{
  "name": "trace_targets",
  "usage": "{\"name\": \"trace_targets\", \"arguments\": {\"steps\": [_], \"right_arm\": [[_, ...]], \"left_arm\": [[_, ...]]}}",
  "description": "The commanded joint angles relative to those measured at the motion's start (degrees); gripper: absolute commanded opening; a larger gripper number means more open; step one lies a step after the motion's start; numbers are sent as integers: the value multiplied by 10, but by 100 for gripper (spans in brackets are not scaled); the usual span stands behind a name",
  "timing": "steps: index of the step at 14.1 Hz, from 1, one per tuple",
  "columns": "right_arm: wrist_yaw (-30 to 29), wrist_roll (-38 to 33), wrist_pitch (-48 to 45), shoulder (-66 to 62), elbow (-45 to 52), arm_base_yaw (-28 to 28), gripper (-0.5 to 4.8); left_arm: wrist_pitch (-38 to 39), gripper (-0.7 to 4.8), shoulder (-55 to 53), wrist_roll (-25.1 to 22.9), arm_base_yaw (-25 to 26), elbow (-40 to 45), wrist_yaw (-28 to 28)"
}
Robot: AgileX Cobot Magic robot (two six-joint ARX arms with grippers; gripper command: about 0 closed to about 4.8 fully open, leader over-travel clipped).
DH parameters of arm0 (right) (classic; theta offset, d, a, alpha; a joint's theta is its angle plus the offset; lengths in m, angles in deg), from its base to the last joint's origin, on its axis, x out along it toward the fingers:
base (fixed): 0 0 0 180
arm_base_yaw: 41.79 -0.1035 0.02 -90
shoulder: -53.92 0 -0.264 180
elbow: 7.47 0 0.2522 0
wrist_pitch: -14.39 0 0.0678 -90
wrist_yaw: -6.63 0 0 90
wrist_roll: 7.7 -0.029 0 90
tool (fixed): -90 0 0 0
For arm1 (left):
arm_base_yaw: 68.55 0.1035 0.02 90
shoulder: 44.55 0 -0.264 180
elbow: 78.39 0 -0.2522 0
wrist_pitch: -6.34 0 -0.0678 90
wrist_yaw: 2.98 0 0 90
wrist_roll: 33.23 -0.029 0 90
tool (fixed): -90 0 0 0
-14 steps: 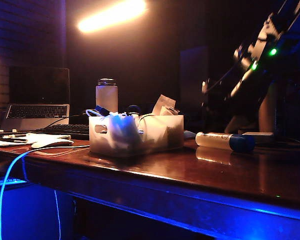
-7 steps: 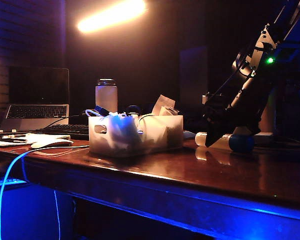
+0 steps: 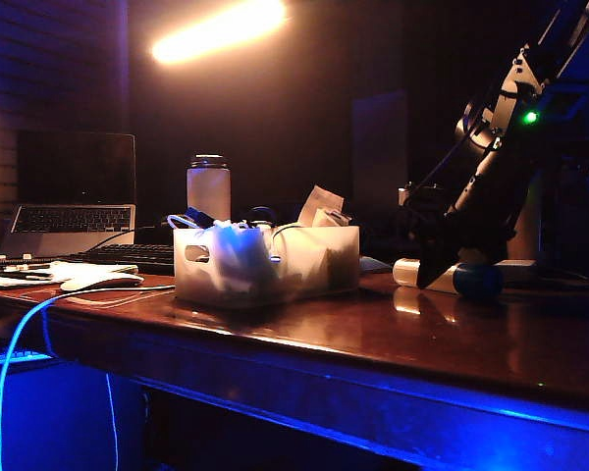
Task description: Pick up the liquid glue and place it into the translucent box.
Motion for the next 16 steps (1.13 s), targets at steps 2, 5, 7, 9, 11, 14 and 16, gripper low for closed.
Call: {"name": "trace_targets", "arguments": {"steps": [2,5,7,9,11,14,16], "right_arm": [[1,-1,-6,23,-2,0,210],[0,-2,-7,23,-3,0,197],[1,-1,-14,22,-3,0,198],[1,-1,-28,23,-4,0,197],[1,-2,-22,27,-5,0,197],[1,-2,-8,50,-7,0,198],[0,-1,-7,92,-7,0,198]], "left_arm": [[-7,-5,2,0,-1,-3,5],[-7,-5,2,0,-1,-3,5],[-7,-5,2,0,-1,-3,5],[-7,-5,2,0,-1,-3,5],[-7,-5,2,0,-1,-3,5],[-7,-5,2,0,-1,-3,5],[-7,-5,2,0,-1,-3,5]]}}
